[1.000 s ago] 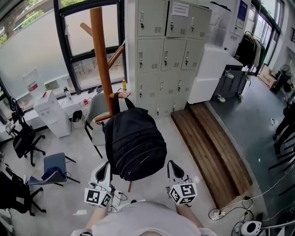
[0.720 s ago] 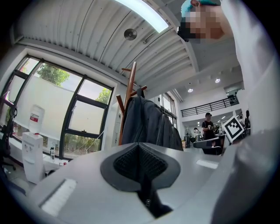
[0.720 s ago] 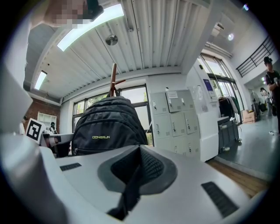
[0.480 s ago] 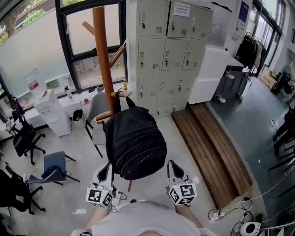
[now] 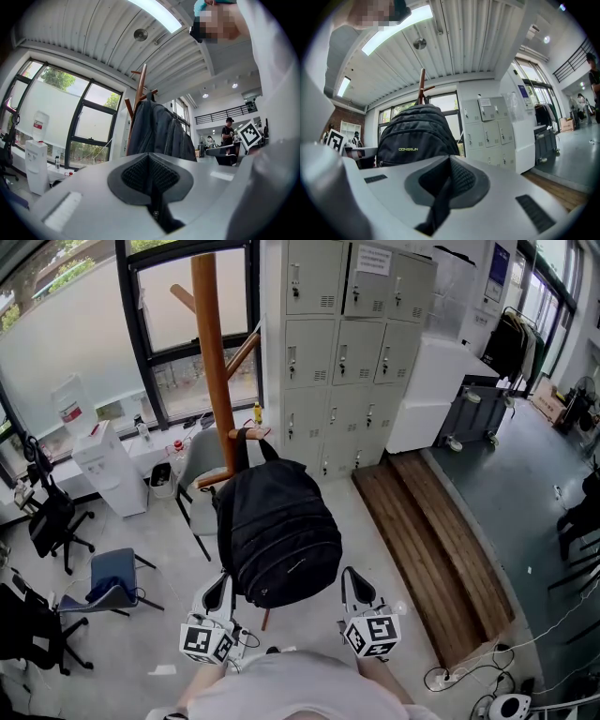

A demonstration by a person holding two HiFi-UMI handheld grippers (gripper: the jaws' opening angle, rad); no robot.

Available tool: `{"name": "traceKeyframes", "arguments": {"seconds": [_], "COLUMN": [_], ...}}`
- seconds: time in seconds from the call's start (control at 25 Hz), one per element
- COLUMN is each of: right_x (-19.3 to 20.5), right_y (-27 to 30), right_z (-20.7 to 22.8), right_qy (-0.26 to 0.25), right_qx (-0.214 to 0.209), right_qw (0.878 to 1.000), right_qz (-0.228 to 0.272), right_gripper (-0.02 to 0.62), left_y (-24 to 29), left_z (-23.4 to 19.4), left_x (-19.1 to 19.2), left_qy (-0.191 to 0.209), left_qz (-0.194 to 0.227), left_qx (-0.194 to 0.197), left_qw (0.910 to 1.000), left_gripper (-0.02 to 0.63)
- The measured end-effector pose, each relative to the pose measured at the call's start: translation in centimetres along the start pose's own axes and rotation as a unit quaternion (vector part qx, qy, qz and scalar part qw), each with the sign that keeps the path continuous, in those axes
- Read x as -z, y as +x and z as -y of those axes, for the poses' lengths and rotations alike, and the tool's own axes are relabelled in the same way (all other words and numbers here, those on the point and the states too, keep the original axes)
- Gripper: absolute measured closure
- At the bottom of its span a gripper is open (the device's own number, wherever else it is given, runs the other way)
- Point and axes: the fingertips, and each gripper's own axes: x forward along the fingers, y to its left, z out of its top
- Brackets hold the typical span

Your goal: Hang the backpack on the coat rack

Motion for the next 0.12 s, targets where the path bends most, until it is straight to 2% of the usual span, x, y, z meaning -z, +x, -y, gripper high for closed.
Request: {"name": "traceKeyframes", "arguments": {"seconds": [0.12], "right_x": [-0.05], "right_y": [0.19], "right_z": [-0.18], "right_qy": [0.0], "right_qx": [-0.003], "right_qw": [1.0], "right_qz": [-0.001], "right_gripper": [0.588], "left_y": [-0.02], "left_z": [0.05], "left_x": [-0.05], "left_qy": [0.005], "left_qz": [-0.001], "left_qx": [-0.002], "left_qw": [1.0], "left_gripper": [0.595]}}
